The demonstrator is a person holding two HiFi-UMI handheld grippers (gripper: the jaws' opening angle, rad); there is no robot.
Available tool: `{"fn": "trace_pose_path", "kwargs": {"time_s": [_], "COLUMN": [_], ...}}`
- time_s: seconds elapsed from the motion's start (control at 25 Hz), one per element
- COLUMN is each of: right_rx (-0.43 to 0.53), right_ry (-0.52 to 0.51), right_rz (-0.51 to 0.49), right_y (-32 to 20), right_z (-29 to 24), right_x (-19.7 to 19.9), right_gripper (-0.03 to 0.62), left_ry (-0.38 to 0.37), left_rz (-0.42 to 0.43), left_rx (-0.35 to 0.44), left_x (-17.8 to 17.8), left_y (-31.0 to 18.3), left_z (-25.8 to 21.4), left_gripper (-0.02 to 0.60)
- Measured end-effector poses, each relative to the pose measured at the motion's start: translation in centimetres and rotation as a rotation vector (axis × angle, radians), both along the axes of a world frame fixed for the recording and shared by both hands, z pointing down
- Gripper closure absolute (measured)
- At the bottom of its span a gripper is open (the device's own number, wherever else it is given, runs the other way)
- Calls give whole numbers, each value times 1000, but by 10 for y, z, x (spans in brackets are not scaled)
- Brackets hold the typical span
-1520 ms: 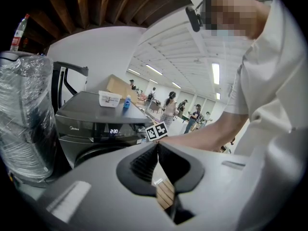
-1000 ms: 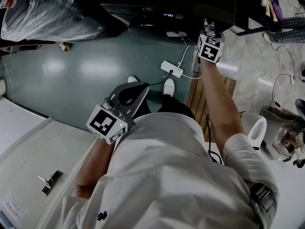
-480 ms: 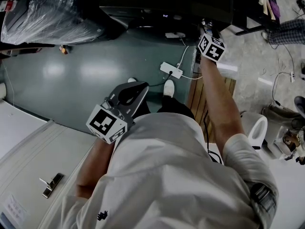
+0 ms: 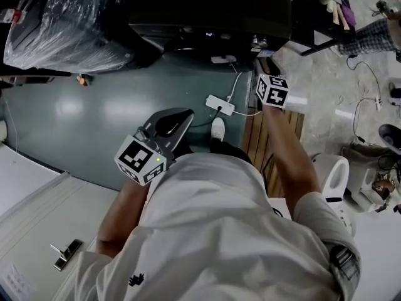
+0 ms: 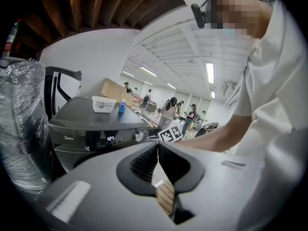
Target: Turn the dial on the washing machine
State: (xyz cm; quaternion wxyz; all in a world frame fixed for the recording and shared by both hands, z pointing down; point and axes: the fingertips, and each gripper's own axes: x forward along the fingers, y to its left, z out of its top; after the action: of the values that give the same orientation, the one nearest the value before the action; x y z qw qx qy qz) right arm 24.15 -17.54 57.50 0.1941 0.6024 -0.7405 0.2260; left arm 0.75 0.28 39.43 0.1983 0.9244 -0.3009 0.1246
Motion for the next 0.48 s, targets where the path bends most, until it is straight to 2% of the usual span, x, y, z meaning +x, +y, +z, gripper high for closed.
{"fn": "trace_pose_path", "kwargs": {"time_s": [0.12, 0.28, 0.48], "right_rx": [-8, -14, -1], "right_ry": [17, -3, -40], "right_rz": [-75, -151, -260], "right_y": [31, 72, 110], "right_z": [-9, -28, -66], "right_x": [-3, -11, -25], "right_gripper": [510, 582, 592], "left_ry": [1, -16, -23], "left_rz": [19, 46, 64], "left_rx": [3, 12, 28], "left_x": [8, 19, 31], "left_y": [-4, -11, -18], "left_z": [3, 4, -1], "left_gripper": [525, 526, 526]}}
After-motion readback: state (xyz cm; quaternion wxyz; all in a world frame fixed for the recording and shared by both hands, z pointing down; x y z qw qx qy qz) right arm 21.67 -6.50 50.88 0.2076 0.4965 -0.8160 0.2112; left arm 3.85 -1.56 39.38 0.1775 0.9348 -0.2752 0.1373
